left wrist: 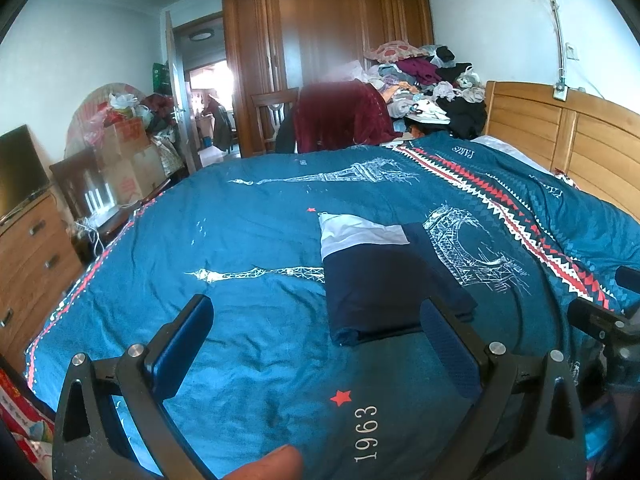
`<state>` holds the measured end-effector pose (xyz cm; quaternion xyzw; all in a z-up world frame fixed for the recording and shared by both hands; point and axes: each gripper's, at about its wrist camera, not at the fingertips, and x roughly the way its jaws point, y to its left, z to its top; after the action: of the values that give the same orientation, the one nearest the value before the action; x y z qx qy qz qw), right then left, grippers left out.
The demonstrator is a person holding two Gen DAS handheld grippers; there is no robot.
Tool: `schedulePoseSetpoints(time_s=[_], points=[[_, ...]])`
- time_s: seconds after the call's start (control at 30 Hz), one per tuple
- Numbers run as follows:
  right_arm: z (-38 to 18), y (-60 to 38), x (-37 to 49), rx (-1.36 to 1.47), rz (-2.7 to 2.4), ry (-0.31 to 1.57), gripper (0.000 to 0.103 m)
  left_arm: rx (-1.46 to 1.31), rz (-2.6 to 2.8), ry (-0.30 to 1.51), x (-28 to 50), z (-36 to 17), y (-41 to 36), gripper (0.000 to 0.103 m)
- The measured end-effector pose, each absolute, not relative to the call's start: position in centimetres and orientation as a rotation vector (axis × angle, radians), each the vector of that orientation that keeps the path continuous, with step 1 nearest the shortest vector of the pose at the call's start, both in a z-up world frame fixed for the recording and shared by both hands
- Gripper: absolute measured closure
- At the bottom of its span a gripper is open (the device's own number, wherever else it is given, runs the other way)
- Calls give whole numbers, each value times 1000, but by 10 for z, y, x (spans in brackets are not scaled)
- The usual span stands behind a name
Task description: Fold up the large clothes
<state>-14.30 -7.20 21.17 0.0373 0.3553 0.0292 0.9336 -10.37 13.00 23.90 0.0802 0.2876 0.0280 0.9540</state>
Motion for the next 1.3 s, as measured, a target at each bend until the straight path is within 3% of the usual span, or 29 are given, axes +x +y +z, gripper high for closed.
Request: schedulePoseSetpoints(time_s=[1.3], points=[[197,-74,-149,91,53,763,0,180,54,596,-102,236,129,0]])
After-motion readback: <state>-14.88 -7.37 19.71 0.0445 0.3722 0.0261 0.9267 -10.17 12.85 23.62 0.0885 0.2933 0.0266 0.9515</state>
